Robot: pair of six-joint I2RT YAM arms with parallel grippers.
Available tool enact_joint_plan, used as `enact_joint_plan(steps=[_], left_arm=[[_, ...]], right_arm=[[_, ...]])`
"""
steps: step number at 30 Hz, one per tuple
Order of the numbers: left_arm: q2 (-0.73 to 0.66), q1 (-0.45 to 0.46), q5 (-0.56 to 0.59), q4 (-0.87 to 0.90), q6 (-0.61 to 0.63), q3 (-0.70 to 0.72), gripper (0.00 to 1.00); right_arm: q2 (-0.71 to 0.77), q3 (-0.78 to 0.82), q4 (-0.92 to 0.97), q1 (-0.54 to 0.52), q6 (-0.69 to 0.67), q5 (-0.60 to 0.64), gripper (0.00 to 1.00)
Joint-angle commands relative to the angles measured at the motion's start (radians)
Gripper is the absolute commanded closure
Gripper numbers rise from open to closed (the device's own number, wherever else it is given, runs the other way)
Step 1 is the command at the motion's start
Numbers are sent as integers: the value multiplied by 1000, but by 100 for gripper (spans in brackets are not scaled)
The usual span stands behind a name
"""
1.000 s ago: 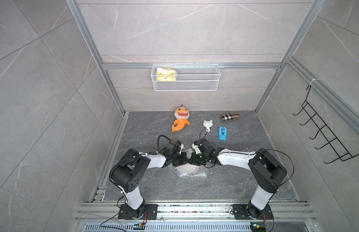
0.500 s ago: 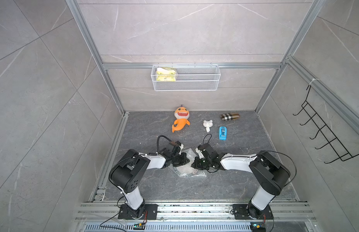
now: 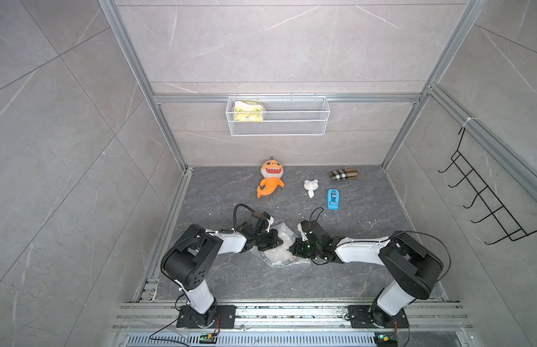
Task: Wrap dinner plates in bubble wrap
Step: Stick the tape on the bubble wrap, then reset both arms
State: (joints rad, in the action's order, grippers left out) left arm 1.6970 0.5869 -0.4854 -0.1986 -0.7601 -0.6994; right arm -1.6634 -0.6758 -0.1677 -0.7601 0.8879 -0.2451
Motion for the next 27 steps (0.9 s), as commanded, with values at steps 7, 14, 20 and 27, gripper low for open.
enact_joint_plan(steps=[7,14,20,27], left_arm=[[-120,-63,20,209,-33,-34,100],[-253,-64,-8,247,-47,-75,100],[-365,-96,24,351,-8,-97,100],[-466,-258,121,517,133,-90,100]], right_arm=[[76,15,401,4,-27,115,100],[211,-97,452,4,-52,114,100],[280,-180,518,20,-83,116,100],[365,-192,560,201,-225,126,97]])
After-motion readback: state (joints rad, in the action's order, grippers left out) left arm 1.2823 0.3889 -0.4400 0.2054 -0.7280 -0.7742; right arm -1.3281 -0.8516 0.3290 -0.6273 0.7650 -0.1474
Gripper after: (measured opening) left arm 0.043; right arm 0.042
